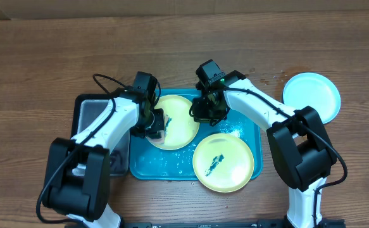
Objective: Clean dirty plates on tray and stack at the side
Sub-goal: 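Bring the sponge with the left gripper onto the upper yellow plate, then scrub the yellow plate with the sponge while the right gripper holds it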
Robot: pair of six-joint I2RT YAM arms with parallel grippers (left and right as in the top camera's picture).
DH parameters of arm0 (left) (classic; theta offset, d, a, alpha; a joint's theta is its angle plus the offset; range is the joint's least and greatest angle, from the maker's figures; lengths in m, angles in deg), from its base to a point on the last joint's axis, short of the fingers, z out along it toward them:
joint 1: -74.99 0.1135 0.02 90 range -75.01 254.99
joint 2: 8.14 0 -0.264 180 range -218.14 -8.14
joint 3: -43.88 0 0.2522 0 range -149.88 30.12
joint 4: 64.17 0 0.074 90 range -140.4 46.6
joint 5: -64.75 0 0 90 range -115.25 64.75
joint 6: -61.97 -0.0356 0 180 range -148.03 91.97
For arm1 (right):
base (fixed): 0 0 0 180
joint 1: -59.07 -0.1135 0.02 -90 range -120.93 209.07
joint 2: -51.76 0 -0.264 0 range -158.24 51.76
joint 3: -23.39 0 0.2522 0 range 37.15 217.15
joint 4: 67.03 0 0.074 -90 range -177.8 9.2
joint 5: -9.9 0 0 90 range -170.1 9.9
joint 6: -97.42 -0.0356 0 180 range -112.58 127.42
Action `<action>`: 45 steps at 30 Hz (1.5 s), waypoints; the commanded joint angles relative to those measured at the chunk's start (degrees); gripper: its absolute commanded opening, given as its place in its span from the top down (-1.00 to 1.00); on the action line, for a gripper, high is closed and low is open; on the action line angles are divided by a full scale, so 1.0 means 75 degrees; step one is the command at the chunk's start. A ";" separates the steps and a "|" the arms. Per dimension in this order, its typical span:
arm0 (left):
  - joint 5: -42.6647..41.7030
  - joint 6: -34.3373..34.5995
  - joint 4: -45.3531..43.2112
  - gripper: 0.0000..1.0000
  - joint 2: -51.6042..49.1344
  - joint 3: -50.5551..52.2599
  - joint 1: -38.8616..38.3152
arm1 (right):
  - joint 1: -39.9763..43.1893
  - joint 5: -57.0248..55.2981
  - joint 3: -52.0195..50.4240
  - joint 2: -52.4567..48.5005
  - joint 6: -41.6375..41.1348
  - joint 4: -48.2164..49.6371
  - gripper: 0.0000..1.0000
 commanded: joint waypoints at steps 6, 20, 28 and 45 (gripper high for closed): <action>-0.1784 0.0248 -0.0857 0.92 -0.0641 -0.0108 -0.0414 | -0.0047 0.0134 0.0198 -0.0012 0.0017 -0.0061 0.92; -0.1944 0.2057 -0.2261 0.91 -0.0647 -0.0128 -0.0562 | -0.0052 0.0134 0.0198 -0.0012 -0.0017 -0.0321 0.92; -0.0245 0.2186 -0.1655 0.92 -0.0647 -0.0128 0.0163 | -0.0052 0.0131 0.0198 -0.0012 -0.0044 -0.0443 0.92; -0.2908 -0.0055 -0.0213 0.92 -0.0647 -0.0128 -0.0420 | -0.0050 0.0044 0.0198 -0.0012 -0.0041 -0.0434 0.92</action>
